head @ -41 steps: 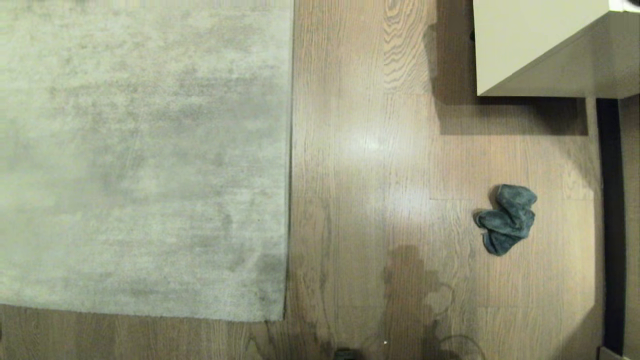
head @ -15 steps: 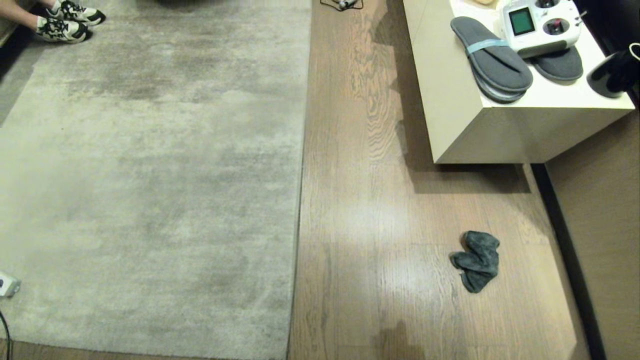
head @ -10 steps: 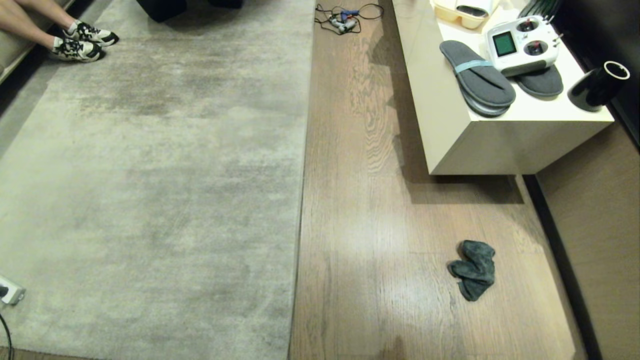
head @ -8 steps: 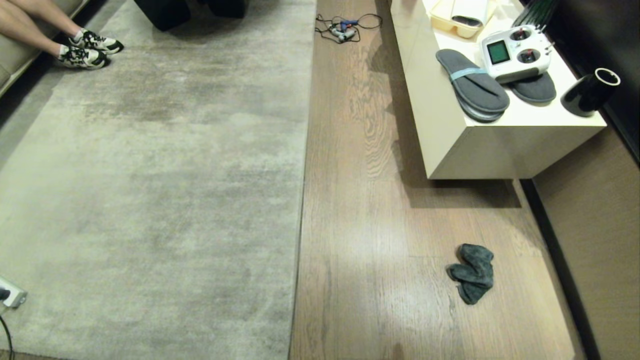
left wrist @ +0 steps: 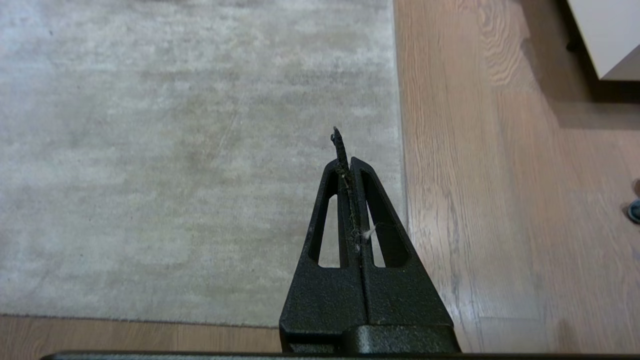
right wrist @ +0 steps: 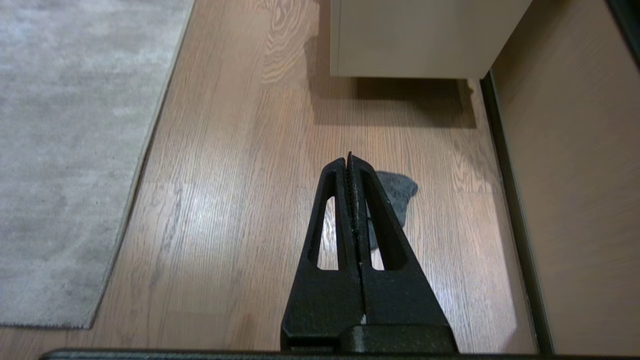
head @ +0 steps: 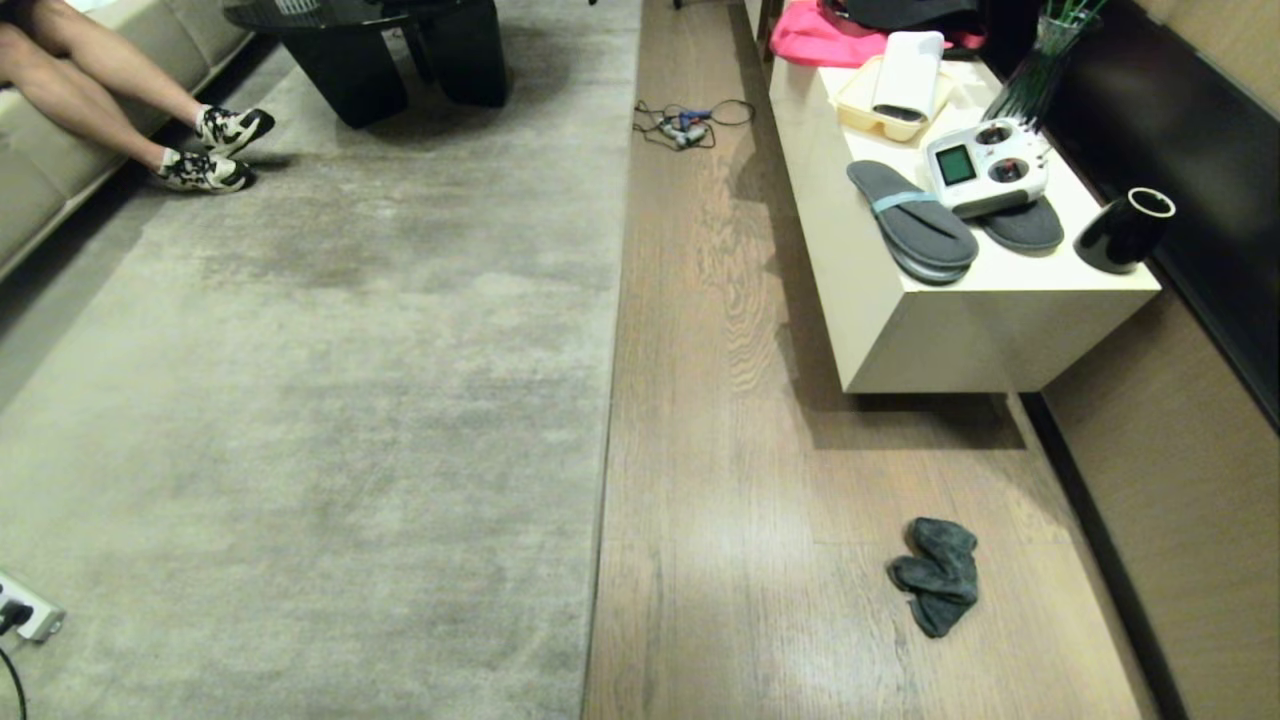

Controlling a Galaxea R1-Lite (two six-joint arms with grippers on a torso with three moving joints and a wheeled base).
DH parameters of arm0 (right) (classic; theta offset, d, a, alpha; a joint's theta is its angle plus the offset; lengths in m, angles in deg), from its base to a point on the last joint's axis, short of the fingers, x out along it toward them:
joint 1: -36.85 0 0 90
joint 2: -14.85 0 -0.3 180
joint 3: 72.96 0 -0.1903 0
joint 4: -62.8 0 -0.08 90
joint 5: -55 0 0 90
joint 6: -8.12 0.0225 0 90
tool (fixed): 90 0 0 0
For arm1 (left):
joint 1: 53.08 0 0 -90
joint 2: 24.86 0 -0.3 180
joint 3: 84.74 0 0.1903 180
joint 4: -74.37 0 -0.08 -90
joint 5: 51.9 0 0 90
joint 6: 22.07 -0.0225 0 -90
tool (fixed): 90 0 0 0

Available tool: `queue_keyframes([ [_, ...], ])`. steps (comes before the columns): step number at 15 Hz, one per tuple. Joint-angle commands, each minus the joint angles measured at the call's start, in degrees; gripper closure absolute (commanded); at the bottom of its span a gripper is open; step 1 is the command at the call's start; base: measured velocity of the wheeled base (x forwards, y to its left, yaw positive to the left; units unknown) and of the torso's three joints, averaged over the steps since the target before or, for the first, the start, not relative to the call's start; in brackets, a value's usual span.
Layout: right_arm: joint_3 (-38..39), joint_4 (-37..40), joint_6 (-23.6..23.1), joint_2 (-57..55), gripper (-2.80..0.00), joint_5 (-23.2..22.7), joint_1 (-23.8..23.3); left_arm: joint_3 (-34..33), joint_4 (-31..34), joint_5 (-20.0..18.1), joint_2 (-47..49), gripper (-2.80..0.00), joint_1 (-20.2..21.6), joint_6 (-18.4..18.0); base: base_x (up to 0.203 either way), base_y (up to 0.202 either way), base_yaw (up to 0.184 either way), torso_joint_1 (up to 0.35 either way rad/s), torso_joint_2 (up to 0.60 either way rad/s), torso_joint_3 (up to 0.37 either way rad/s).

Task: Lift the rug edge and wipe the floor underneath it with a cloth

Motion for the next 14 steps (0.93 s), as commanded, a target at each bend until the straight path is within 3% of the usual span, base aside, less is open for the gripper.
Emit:
queue_keyframes([
  [1, 0.00, -0.05, -0.01, -0.07, 0.00, -0.03, 0.01, 0.00, -0.01, 0.02, 0.00, 0.00, 0.00, 0.03, 0.000, 0.000, 0.000, 0.001, 0.00, 0.201],
  [14, 0.00, -0.05, -0.01, -0.07, 0.00, -0.03, 0.01, 0.00, -0.01, 0.02, 0.00, 0.00, 0.00, 0.03, 0.000, 0.000, 0.000, 0.002, 0.00, 0.204],
])
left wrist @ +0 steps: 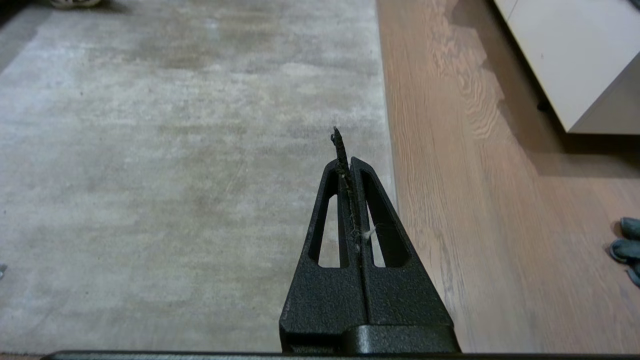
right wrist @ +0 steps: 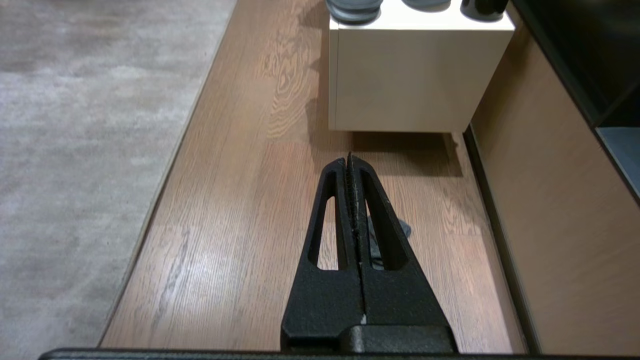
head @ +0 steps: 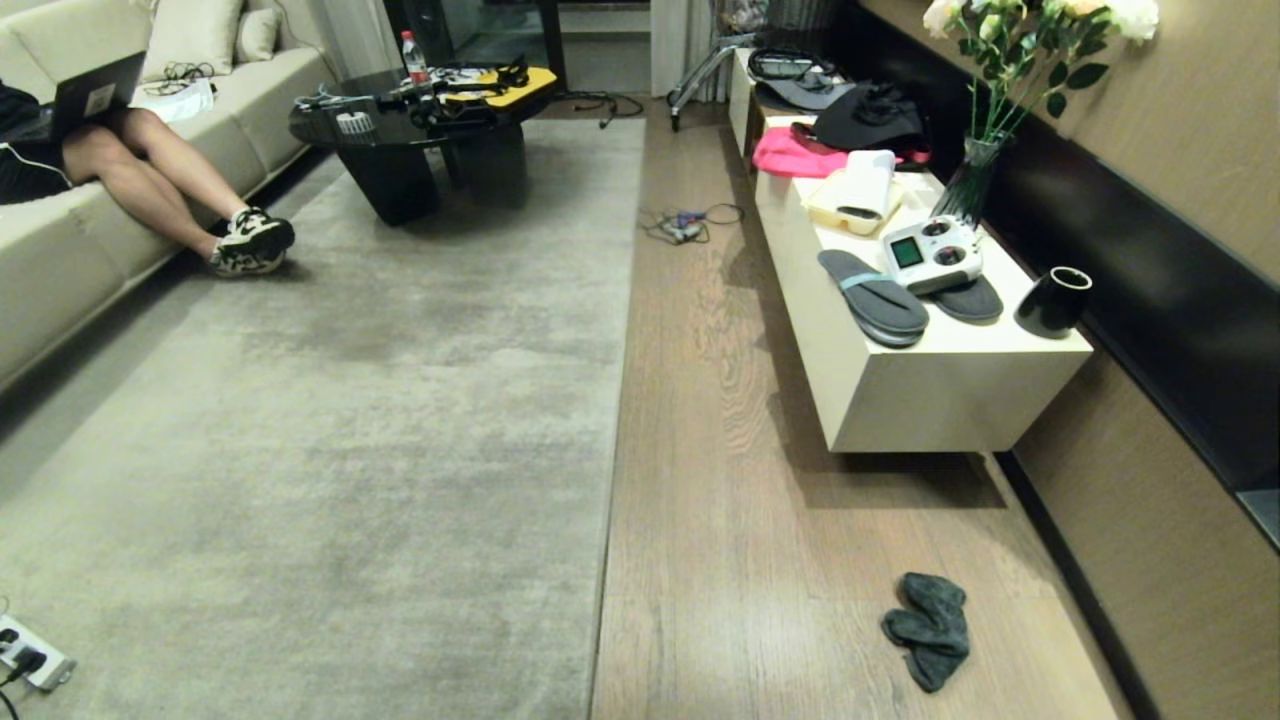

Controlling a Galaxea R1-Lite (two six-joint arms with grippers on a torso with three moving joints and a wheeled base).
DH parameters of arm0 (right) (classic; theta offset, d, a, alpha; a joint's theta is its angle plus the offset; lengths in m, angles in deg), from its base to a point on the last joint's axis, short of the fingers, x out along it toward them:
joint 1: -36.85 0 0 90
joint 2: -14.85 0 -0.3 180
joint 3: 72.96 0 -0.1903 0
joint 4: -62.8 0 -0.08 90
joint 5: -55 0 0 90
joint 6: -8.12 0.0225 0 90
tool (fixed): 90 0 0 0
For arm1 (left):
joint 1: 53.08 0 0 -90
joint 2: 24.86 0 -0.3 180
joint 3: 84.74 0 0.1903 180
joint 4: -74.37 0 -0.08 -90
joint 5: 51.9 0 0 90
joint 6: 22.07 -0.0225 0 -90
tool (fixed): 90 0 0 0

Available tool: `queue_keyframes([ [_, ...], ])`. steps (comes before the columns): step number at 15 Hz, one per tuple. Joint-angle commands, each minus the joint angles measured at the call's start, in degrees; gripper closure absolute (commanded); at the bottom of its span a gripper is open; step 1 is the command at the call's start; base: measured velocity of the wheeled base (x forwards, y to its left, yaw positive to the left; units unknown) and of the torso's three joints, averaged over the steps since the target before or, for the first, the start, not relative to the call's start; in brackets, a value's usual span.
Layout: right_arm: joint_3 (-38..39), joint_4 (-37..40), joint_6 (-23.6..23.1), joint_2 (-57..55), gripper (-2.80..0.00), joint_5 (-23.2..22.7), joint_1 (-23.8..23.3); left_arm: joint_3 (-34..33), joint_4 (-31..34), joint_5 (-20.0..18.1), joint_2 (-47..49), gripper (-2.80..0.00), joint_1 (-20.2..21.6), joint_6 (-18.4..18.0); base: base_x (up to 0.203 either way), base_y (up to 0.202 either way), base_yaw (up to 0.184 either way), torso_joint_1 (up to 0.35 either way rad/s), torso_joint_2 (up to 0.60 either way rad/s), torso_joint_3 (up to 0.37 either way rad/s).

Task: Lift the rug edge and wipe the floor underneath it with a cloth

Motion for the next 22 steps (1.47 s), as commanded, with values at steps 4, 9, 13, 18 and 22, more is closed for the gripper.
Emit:
queue_keyframes([
  [4, 0.00, -0.02, -0.03, -0.07, 0.00, -0.03, 0.01, 0.00, -0.02, 0.04, 0.00, 0.00, 0.00, -0.04, 0.000, 0.000, 0.000, 0.000, 0.00, 0.199],
  [9, 0.00, -0.02, -0.03, -0.07, 0.00, -0.03, 0.01, 0.00, -0.02, 0.04, 0.00, 0.00, 0.00, -0.04, 0.000, 0.000, 0.000, 0.002, 0.00, 0.136],
  [13, 0.00, -0.02, -0.03, -0.07, 0.00, -0.03, 0.01, 0.00, -0.02, 0.04, 0.00, 0.00, 0.00, -0.04, 0.000, 0.000, 0.000, 0.001, 0.00, 0.009],
  [18, 0.00, -0.02, -0.03, -0.07, 0.00, -0.03, 0.01, 0.00, -0.02, 0.04, 0.00, 0.00, 0.00, -0.04, 0.000, 0.000, 0.000, 0.000, 0.00, 0.000],
  [22, 0.00, -0.02, -0.03, -0.07, 0.00, -0.03, 0.01, 0.00, -0.02, 0.04, 0.00, 0.00, 0.00, 0.04, 0.000, 0.000, 0.000, 0.000, 0.00, 0.000],
])
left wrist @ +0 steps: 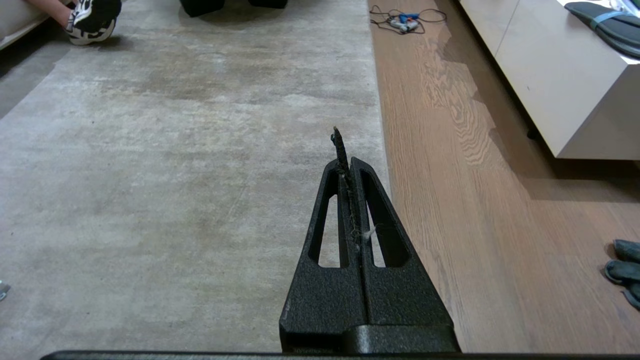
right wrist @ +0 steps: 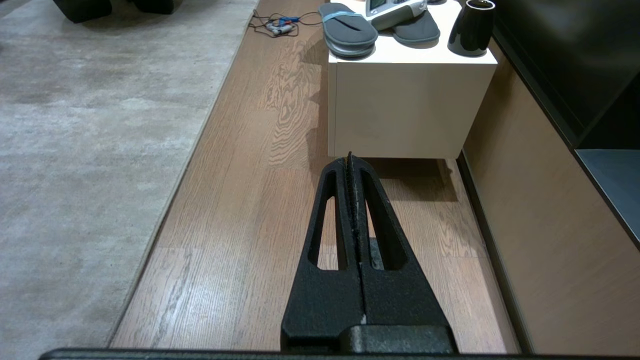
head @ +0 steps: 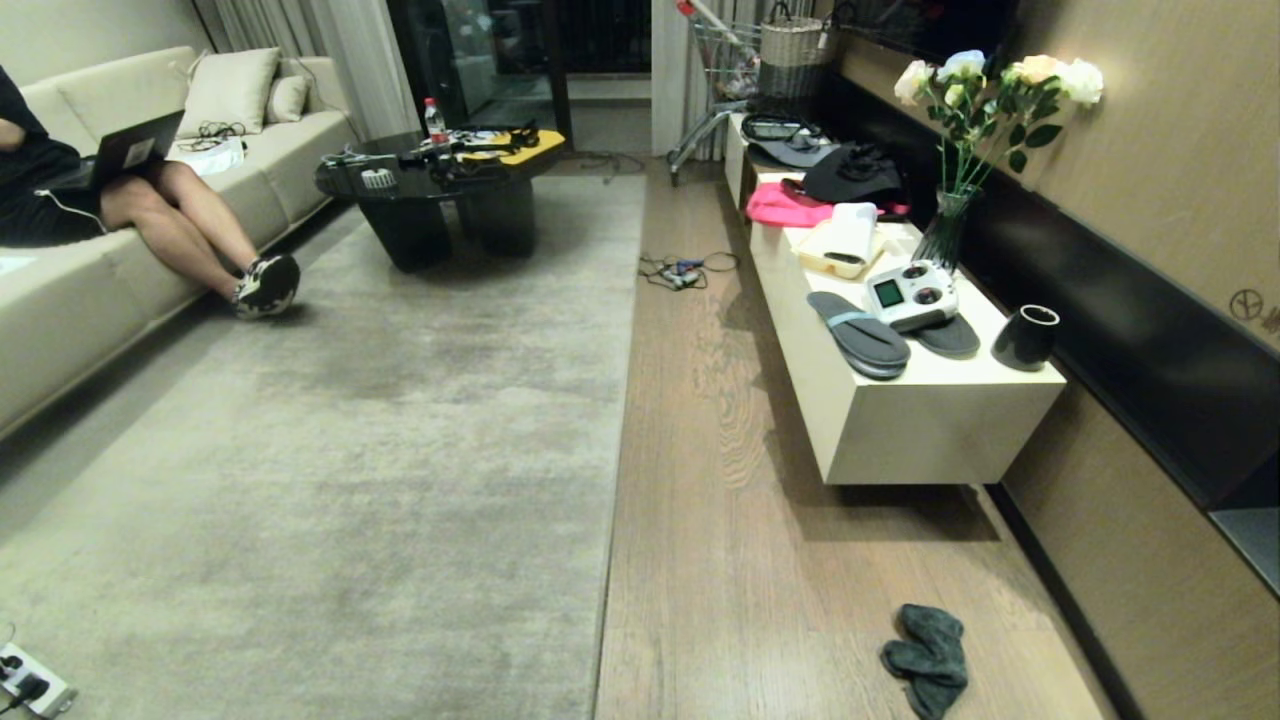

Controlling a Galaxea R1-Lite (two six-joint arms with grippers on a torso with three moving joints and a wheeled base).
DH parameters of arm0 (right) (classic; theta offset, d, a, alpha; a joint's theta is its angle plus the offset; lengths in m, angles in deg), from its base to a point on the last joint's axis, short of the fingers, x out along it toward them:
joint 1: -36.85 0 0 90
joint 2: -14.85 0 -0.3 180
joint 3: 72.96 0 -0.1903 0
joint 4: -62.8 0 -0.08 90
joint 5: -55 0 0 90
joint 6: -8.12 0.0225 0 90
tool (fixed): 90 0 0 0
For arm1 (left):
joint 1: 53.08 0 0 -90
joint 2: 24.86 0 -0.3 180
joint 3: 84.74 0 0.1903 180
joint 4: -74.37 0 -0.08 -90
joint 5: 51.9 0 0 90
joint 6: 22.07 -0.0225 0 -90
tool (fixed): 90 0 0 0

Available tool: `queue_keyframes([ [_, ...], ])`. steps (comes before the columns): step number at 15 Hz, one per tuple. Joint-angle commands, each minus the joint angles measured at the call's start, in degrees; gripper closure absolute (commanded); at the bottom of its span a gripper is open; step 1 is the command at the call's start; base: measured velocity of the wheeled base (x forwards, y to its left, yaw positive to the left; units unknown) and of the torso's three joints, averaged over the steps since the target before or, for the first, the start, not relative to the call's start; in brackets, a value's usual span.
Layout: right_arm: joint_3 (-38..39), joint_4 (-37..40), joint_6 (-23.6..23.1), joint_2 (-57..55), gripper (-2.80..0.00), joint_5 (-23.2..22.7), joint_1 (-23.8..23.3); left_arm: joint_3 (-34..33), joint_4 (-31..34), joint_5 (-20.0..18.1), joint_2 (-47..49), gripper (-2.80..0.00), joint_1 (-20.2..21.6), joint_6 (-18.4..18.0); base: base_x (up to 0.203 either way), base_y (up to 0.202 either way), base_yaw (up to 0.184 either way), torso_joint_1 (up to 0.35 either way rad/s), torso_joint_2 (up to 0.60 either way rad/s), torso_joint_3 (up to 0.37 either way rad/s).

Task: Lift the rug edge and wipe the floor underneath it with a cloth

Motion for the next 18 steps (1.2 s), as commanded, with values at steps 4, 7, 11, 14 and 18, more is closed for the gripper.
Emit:
queue_keyframes([
  [4, 0.00, -0.05, -0.03, -0.07, 0.00, -0.03, 0.01, 0.00, -0.01, 0.02, 0.00, 0.00, 0.00, 0.02, 0.000, 0.000, 0.000, 0.000, 0.00, 0.000],
  [7, 0.00, -0.05, -0.03, -0.07, 0.00, -0.03, 0.01, 0.00, -0.01, 0.02, 0.00, 0.00, 0.00, 0.03, 0.000, 0.000, 0.000, 0.000, 0.00, 0.000],
  [11, 0.00, -0.05, -0.03, -0.07, 0.00, -0.03, 0.01, 0.00, -0.01, 0.02, 0.00, 0.00, 0.00, 0.02, 0.000, 0.000, 0.000, 0.000, 0.00, 0.000],
  [14, 0.00, -0.05, -0.03, -0.07, 0.00, -0.03, 0.01, 0.00, -0.01, 0.02, 0.00, 0.00, 0.00, 0.02, 0.000, 0.000, 0.000, 0.000, 0.00, 0.000],
  [18, 0.00, -0.05, -0.31, -0.07, 0.00, -0.03, 0.01, 0.00, -0.01, 0.02, 0.00, 0.00, 0.00, 0.11, 0.000, 0.000, 0.000, 0.000, 0.00, 0.000],
])
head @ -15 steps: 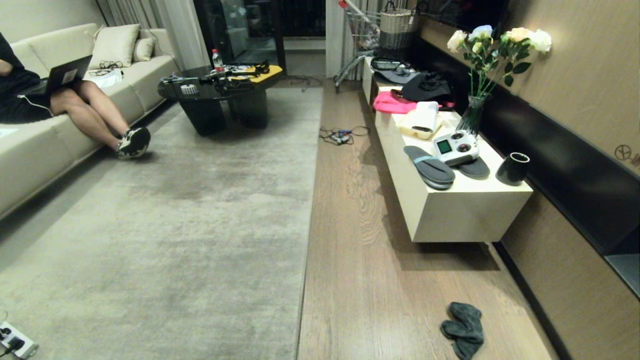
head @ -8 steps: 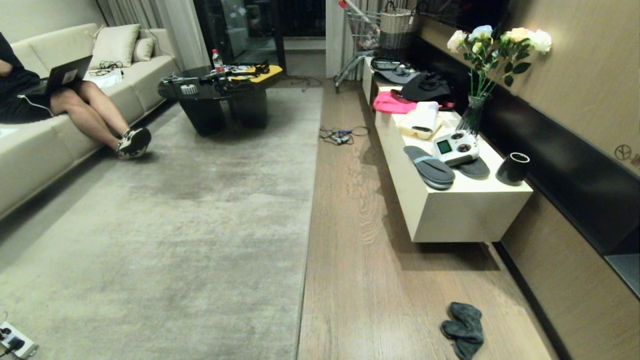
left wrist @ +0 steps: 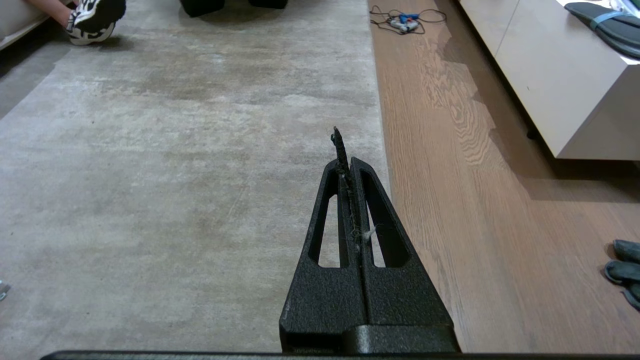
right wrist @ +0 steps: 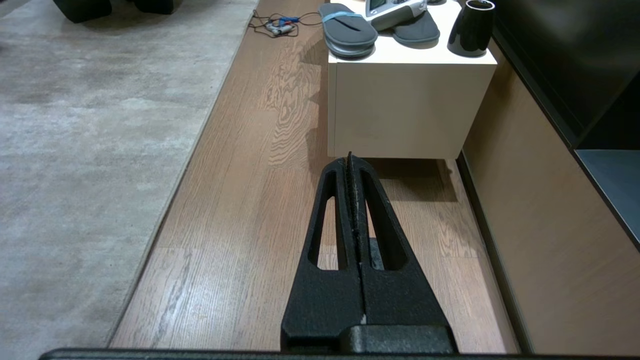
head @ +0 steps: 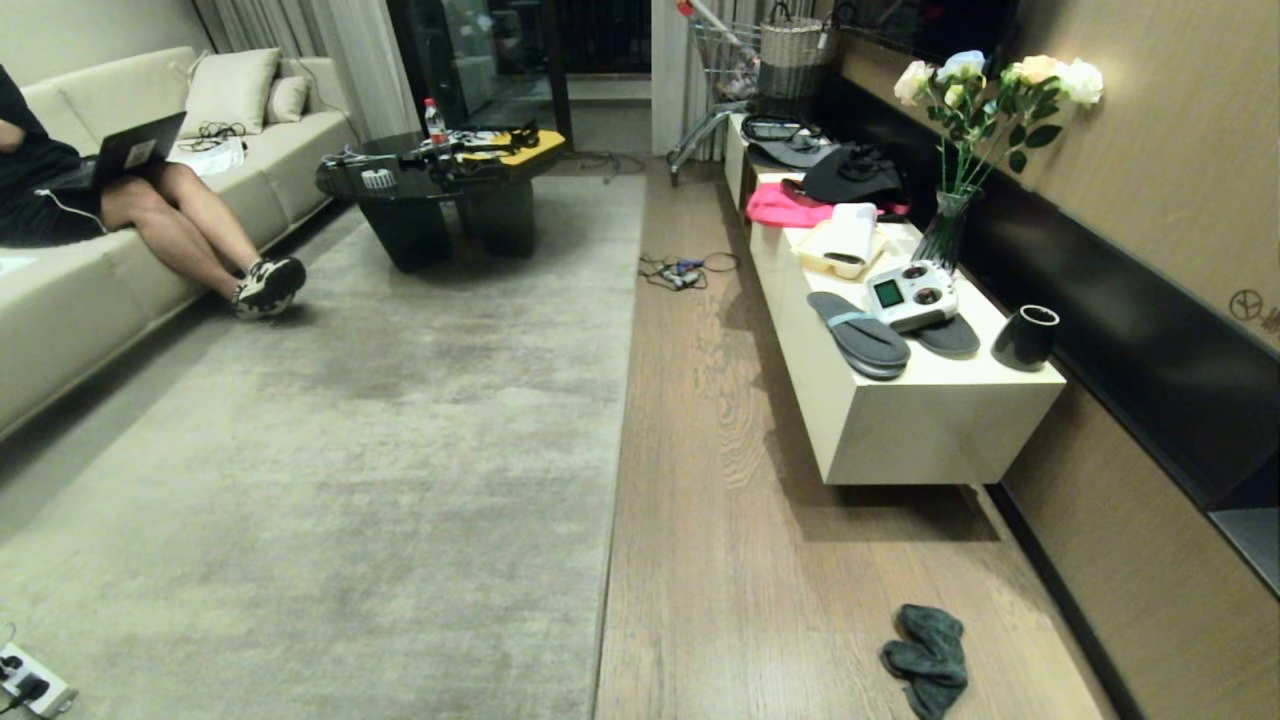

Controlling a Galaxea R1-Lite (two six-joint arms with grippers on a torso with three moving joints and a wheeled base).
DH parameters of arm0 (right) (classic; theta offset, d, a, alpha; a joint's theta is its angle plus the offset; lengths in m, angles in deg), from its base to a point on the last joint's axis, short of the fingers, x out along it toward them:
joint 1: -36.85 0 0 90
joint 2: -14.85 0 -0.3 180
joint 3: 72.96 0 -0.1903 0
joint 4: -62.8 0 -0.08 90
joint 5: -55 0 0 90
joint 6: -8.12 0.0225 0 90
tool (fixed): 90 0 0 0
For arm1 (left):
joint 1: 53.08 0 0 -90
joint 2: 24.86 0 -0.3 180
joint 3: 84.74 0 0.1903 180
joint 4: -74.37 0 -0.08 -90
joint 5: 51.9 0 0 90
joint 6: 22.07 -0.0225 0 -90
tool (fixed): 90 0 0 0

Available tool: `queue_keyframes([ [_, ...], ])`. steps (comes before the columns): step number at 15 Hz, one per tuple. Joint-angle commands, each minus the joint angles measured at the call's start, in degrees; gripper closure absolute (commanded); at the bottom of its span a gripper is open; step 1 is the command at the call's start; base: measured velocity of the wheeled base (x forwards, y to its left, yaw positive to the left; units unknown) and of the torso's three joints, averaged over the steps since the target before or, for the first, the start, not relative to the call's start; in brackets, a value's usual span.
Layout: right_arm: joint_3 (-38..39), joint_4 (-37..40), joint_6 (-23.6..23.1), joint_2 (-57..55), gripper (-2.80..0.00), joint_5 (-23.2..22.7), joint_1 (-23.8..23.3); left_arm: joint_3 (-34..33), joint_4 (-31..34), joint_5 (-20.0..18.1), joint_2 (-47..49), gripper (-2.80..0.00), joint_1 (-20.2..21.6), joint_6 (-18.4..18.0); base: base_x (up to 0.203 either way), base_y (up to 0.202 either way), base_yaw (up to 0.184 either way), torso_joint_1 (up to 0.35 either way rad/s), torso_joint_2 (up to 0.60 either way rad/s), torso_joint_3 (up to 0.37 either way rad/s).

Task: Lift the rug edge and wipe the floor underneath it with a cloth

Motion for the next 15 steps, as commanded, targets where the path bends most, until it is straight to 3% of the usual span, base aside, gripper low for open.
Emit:
queue_keyframes([
  [1, 0.00, -0.05, -0.46, -0.07, 0.00, -0.04, 0.01, 0.00, -0.01, 0.02, 0.00, 0.00, 0.00, 0.01, 0.000, 0.000, 0.000, 0.000, 0.00, 0.000],
  [8, 0.00, -0.05, -0.55, -0.07, 0.00, -0.04, 0.01, 0.00, -0.01, 0.02, 0.00, 0.00, 0.00, 0.01, 0.000, 0.000, 0.000, 0.000, 0.00, -0.006],
  [15, 0.00, -0.05, -0.55, -0.07, 0.00, -0.04, 0.01, 0.00, -0.01, 0.02, 0.00, 0.00, 0.00, 0.03, 0.000, 0.000, 0.000, 0.001, -0.36, -0.360],
])
